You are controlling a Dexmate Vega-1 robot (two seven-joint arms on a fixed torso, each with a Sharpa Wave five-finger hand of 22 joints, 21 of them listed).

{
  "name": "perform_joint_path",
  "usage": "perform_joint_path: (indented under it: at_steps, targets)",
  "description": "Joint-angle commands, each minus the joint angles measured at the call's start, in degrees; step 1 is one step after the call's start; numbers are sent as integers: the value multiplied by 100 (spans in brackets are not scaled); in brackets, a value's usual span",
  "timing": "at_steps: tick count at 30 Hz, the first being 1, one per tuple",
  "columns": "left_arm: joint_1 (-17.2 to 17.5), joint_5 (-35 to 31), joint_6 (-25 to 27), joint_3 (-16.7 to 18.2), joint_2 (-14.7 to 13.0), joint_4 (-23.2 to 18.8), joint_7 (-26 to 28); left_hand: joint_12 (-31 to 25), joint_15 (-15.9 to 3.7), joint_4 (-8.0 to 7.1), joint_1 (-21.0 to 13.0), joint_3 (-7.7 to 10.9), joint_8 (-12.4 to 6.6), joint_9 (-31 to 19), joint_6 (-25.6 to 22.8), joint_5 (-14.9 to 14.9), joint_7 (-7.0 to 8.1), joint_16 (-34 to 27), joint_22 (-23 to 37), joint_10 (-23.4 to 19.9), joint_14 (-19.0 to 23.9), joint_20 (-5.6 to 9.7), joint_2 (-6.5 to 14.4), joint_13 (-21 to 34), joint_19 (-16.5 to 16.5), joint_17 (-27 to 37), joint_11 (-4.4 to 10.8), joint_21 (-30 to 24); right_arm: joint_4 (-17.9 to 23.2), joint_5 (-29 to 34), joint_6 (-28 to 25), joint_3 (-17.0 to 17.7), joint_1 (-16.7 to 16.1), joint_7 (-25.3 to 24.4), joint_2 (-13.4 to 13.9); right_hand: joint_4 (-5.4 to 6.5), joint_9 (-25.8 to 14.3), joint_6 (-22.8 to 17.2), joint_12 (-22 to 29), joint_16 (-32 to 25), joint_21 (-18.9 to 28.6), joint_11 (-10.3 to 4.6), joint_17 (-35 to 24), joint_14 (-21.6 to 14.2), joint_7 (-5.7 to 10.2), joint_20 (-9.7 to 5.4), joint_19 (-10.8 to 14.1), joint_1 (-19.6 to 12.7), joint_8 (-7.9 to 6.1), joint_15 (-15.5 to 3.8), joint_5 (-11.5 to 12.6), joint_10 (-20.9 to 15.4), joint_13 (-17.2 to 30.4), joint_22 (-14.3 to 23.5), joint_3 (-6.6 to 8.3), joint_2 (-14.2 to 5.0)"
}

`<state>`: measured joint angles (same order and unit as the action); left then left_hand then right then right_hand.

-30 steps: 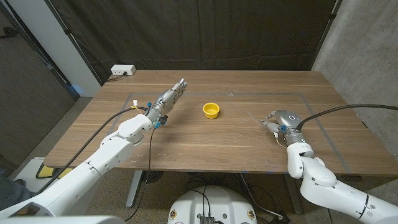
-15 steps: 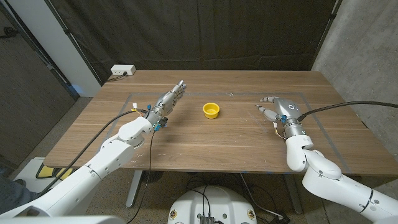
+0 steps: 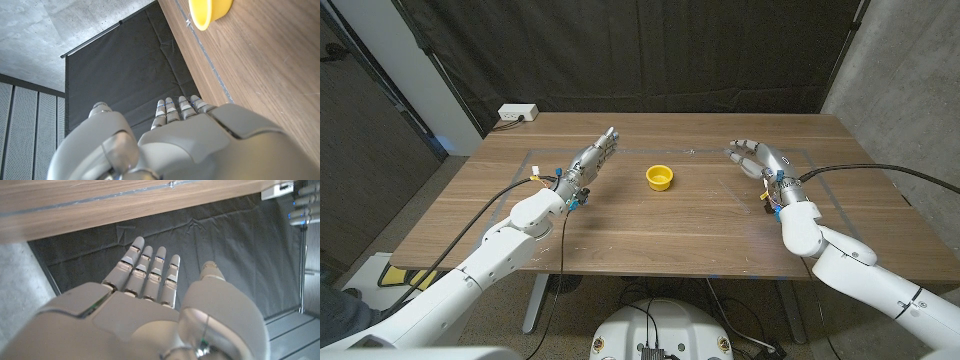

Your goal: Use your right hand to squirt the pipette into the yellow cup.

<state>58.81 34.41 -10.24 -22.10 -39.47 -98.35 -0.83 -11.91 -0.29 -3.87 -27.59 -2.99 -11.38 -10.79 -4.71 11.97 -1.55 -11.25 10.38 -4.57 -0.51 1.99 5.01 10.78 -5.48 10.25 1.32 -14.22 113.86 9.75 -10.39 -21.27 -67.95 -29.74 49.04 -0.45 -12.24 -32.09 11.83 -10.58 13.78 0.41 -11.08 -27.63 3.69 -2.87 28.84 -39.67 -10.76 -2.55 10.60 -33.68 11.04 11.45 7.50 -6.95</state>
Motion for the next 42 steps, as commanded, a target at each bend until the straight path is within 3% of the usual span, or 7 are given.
perform_joint_path:
  at_steps: [1, 6, 16, 24, 30, 42]
  targets:
    - [-92, -61, -114, -83, 58, 128, -146, -46, -5, -15, -46, -35, -21, -10, -20, 10, -30, -22, 9, -74, 49, 301, -2, 18, 66, 14, -9, -29, -1086, -1693, 2213, 329, 269, 640, -580, 61, -5, 62, -4, 20, -21, 27, -8, 102, -2, -139, -70, 104, 20, -48, 9, 19, 8, 9, 6, 3]
    - [-21, -56, -117, -38, 29, 67, -80, -41, -6, -14, -48, -41, -21, -10, -22, 11, -23, -17, 8, -75, 55, 259, -3, 17, 73, 14, 23, -21, -1524, -2347, 2786, 335, 451, 1143, -827, 91, 3, 98, -11, 29, -65, -4, -10, 181, -18, -99, -171, 188, 14, 13, 7, 64, 8, 5, -23, 19]
    - [88, -20, -205, 1, 23, 42, -71, -40, -5, -17, -48, -52, -25, -10, -40, 12, -18, -6, 6, -96, 62, 239, 0, 17, 74, 15, 45, -1, -2090, -3091, 3233, 328, 737, 1861, -1073, 142, 16, 206, 7, 13, -85, 65, -13, 233, -60, -93, -208, 331, 26, 41, 1, 59, 8, -1, -77, 51]
    - [158, 29, -436, 53, 76, 132, -126, -36, -5, -20, -47, -60, -22, -10, -37, 13, -1, 2, 5, -100, 61, 227, 3, 17, 61, 16, 33, 19, -2554, -4089, 3553, 351, 872, 2701, -1352, 184, 26, 264, 13, 7, -100, 79, -14, 268, -102, -83, -235, 454, 26, 66, -14, 65, 7, -6, -138, 105]
    - [135, 135, -667, 74, 174, 339, -300, -32, -22, -24, -43, -65, -27, -11, -51, 14, 7, 5, 5, -100, 66, 215, 8, 17, 55, 17, 53, 31, -2646, -4283, 3534, 346, 882, 2739, -1512, 215, 32, 277, 19, 0, -104, 96, -16, 278, -144, -80, -240, 534, 19, 78, -21, 64, 7, -9, -172, 125]
    - [-27, 167, -599, 23, 272, 454, -340, -29, -31, -32, -37, -74, -28, -11, -61, 16, 13, 12, 5, -109, 68, 167, 18, 18, 14, 18, 69, 64, -2569, -4414, 3230, 382, 924, 2765, -1449, 253, 38, 275, 25, -13, -113, 92, -17, 280, -173, -65, -256, 633, 0, 91, -22, 64, 5, -12, -207, 136]
